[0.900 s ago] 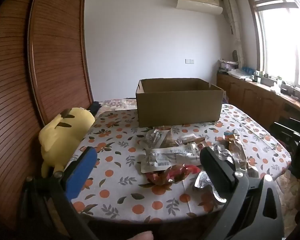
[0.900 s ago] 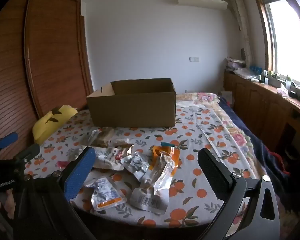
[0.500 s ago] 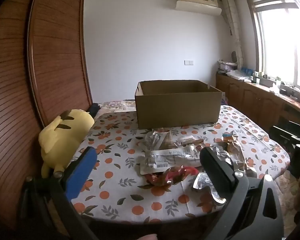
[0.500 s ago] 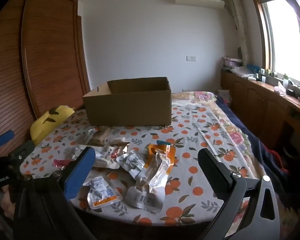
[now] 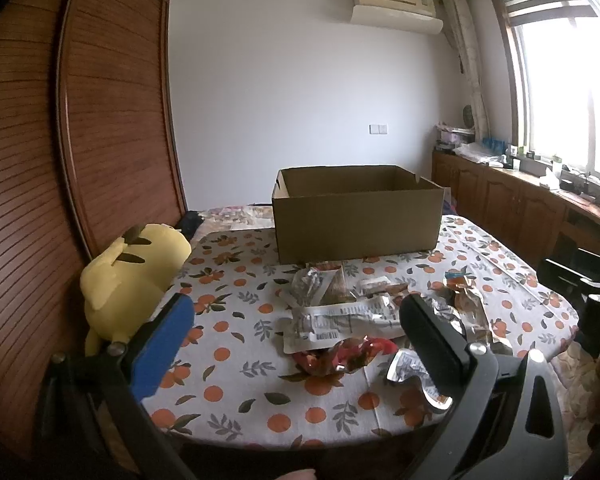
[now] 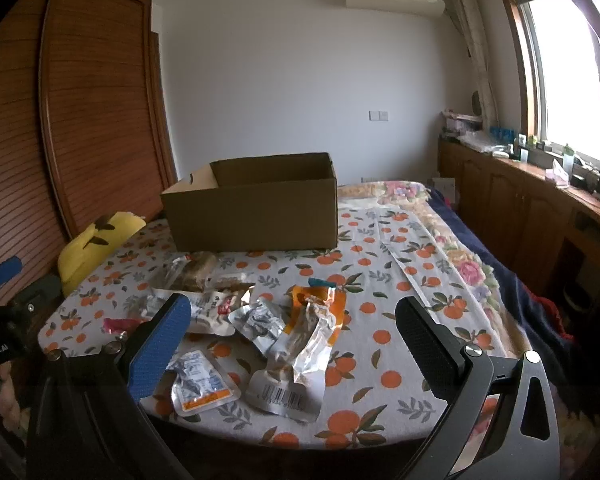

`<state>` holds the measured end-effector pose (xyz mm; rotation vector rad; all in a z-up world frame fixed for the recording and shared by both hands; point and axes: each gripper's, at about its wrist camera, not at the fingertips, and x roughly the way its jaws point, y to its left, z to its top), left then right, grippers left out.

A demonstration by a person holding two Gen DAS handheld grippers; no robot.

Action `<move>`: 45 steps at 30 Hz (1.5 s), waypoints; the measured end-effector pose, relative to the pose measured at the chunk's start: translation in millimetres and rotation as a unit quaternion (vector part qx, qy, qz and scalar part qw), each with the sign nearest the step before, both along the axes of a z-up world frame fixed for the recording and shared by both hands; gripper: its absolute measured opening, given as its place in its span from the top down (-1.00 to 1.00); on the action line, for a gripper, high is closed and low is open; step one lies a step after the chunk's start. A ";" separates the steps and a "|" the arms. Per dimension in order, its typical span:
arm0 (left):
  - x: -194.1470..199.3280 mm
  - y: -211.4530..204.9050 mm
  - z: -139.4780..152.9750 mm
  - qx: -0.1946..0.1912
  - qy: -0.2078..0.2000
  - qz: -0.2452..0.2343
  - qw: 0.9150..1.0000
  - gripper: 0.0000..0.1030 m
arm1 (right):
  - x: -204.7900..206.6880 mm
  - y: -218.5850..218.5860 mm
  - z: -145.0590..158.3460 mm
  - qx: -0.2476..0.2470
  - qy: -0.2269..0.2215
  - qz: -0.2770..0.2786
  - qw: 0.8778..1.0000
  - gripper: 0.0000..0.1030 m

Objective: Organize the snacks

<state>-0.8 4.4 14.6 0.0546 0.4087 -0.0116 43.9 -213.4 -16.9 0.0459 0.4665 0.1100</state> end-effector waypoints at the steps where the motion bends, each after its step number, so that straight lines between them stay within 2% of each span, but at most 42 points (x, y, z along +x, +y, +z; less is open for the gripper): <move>1: -0.1 0.1 -0.2 0.000 -0.001 0.000 1.000 -1.00 | -0.3 -0.2 -0.1 0.001 0.000 -0.001 1.000 -1.00; 45: -2.9 -2.2 -2.7 0.001 -0.006 0.001 1.000 -1.00 | -1.1 0.2 1.6 0.001 0.000 0.001 1.000 -1.00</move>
